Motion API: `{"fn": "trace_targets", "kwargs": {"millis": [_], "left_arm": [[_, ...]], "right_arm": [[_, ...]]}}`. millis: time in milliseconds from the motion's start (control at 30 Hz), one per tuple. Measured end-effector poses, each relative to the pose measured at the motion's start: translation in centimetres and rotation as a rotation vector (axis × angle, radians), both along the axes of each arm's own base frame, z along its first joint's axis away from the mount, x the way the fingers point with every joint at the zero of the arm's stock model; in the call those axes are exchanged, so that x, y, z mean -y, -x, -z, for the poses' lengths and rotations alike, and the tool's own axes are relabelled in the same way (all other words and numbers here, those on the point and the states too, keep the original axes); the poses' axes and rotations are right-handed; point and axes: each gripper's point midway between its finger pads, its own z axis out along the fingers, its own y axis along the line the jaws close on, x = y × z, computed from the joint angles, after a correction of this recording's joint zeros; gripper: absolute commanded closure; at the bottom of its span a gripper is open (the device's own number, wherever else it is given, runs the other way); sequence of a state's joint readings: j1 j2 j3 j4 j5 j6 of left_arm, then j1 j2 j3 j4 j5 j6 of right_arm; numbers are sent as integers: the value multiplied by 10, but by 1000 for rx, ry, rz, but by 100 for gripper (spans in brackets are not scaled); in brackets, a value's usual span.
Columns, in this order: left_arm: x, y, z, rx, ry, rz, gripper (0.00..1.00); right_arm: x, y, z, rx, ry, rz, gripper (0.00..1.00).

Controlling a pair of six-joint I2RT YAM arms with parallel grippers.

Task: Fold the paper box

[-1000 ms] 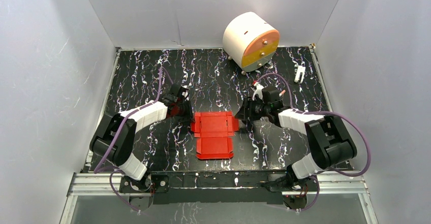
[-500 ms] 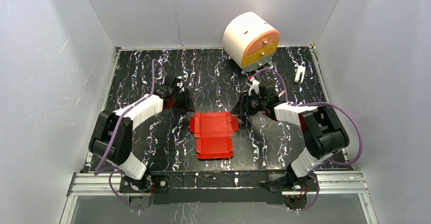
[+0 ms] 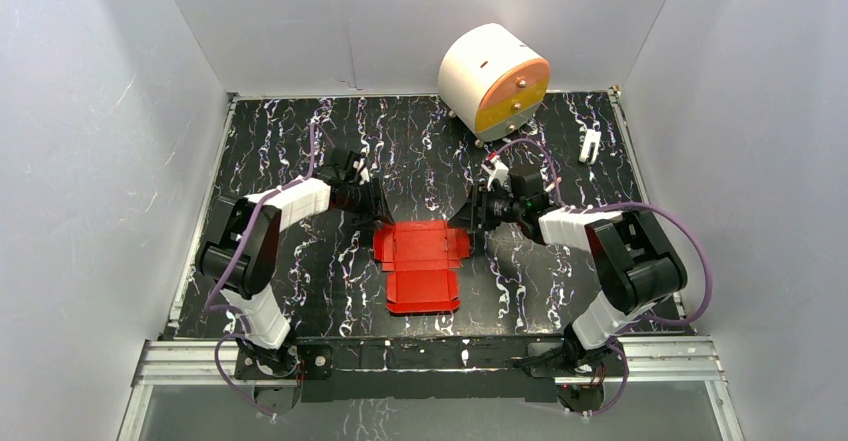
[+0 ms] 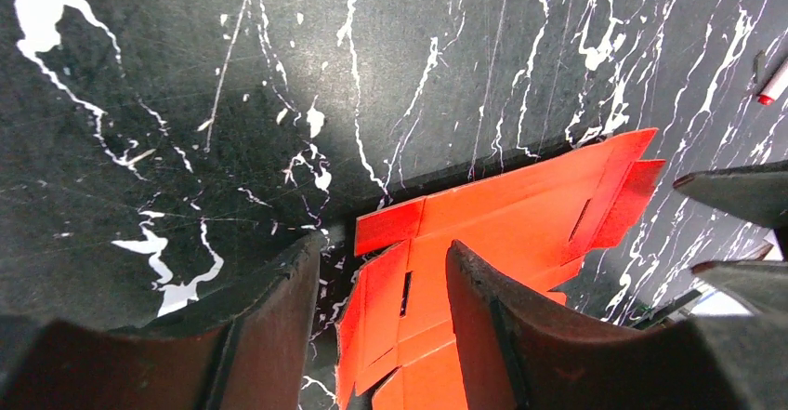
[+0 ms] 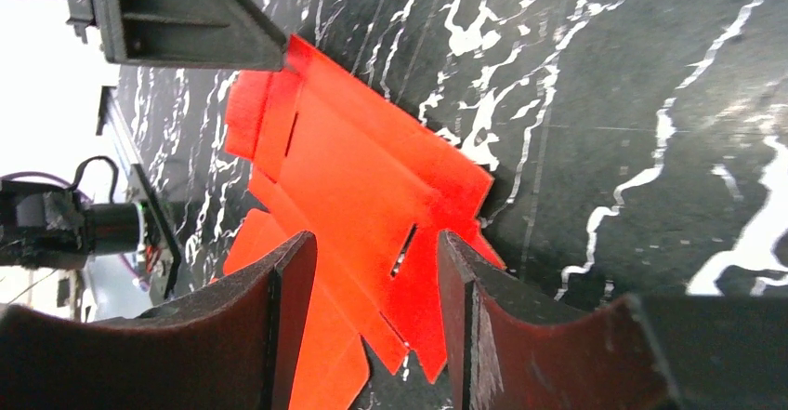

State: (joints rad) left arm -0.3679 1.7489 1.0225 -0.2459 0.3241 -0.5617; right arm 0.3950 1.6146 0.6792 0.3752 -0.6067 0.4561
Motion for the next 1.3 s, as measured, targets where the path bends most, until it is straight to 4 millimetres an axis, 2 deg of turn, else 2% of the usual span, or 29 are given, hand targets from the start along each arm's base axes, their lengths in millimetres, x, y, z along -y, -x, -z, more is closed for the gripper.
{"fn": "trace_targets", "kwargs": {"millis": [133, 233, 433, 633, 733, 1000, 1300], "left_arm": [[4, 1, 2, -13, 22, 8, 53], [7, 0, 2, -21, 33, 10, 60], [9, 2, 5, -38, 45, 11, 74], [9, 3, 7, -49, 48, 11, 80], [10, 2, 7, -42, 49, 12, 79], [10, -2, 7, -30, 47, 2, 68], [10, -8, 6, -25, 63, -28, 69]], "right_arm": [[-10, 12, -2, -15, -40, -33, 44], [-16, 18, -1, -20, -63, -56, 45], [-21, 21, 12, -48, -60, -67, 46], [-23, 30, 29, -86, -36, -81, 46], [-25, 32, 31, -86, -33, -89, 47], [-27, 32, 33, -82, -33, -95, 48], [-27, 32, 34, -73, -29, -98, 48]]}}
